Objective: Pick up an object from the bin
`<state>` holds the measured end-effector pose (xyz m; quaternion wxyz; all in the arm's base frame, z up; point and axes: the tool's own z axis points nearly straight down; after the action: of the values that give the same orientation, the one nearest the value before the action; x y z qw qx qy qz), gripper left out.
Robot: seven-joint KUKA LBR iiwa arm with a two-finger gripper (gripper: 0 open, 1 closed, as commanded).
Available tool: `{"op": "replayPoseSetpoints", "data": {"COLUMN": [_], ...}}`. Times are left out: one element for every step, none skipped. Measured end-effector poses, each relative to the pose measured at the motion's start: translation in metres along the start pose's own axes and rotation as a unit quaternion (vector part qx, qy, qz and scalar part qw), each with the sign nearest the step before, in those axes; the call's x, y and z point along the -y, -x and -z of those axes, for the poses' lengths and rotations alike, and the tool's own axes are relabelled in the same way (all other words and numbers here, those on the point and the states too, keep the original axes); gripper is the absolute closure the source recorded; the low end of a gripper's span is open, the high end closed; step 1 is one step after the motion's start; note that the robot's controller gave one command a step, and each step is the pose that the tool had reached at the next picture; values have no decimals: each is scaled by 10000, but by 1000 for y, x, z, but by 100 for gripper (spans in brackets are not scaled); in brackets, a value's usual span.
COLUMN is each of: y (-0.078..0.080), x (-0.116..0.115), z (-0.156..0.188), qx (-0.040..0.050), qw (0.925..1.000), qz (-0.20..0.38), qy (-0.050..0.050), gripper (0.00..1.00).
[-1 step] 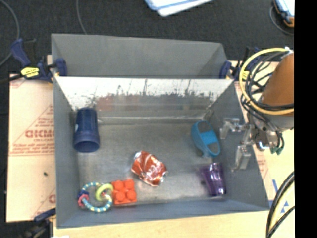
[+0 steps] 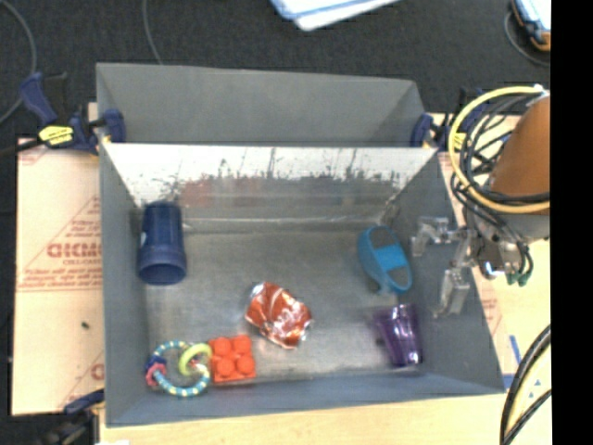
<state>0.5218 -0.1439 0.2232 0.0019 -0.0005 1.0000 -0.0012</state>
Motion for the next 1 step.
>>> {"op": "replayPoseSetpoints", "data": {"y": [1], "x": [-6], "z": [-90], "qx": [-4], "qw": [9409], "qz": [3386], "qy": [8], "gripper": [0]}}
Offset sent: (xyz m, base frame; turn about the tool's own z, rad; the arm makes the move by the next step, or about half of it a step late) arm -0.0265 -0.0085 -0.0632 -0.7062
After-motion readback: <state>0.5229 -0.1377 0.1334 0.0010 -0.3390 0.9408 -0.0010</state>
